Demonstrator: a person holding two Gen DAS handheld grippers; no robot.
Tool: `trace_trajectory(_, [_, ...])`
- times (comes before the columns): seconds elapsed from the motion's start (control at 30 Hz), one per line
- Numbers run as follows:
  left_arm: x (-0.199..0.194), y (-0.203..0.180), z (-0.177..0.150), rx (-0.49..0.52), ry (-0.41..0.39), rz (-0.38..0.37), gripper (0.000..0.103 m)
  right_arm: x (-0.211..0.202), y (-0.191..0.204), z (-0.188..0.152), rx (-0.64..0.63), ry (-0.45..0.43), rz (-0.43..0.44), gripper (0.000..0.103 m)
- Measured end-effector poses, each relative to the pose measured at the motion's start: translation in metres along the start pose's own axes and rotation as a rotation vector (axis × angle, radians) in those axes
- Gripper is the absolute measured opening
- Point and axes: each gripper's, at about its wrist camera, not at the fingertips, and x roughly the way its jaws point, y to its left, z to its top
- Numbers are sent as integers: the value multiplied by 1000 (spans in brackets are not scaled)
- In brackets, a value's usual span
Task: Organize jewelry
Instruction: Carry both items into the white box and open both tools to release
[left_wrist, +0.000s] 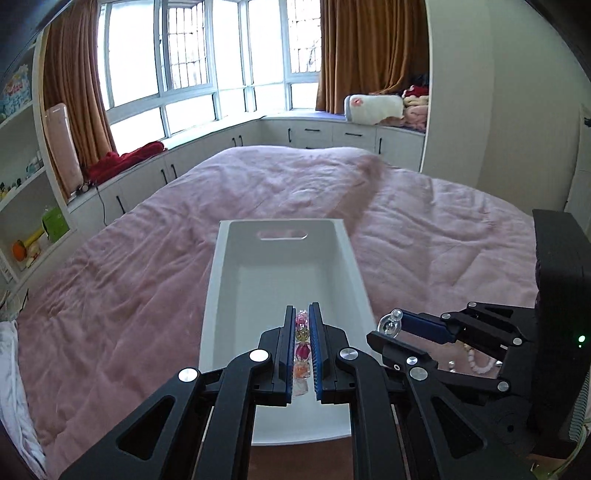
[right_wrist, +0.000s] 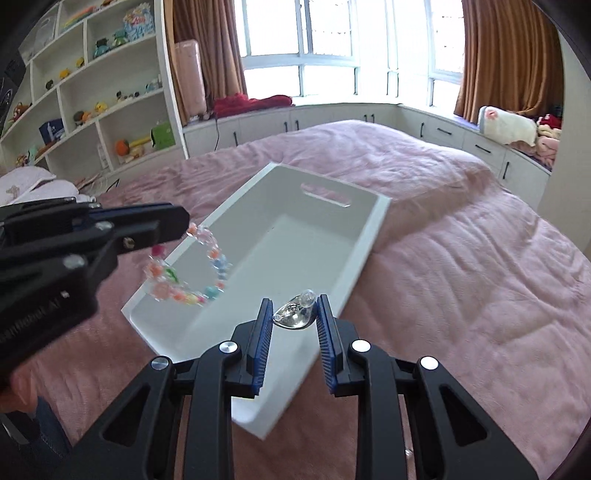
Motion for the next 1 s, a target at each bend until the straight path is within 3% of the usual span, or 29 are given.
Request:
trace_trajectory(0.3, [69,32,-33,-39,121,41,15,47,13,-7,9,63,-6,25])
trace_trajectory(0.43, [71,37,-38,-52,97,56,37,54,15,-8,-7,80,-16,27])
trace_trajectory(0.5, [70,37,-39,-54,88,60,40,55,15,-6,-6,81,-22,32])
trace_trajectory(0.67, [65,47,-41,-87,75,75,47,48,10,2,5,58,-29,60])
trace_trajectory(0.93, [34,50,-34,-94,-5,104,52,22,14,16,-29,-16,-56,73])
trace_trajectory(1.0, [23,50,-29,-91,-28,122,60,13,11,19,-22,-40,-55,77])
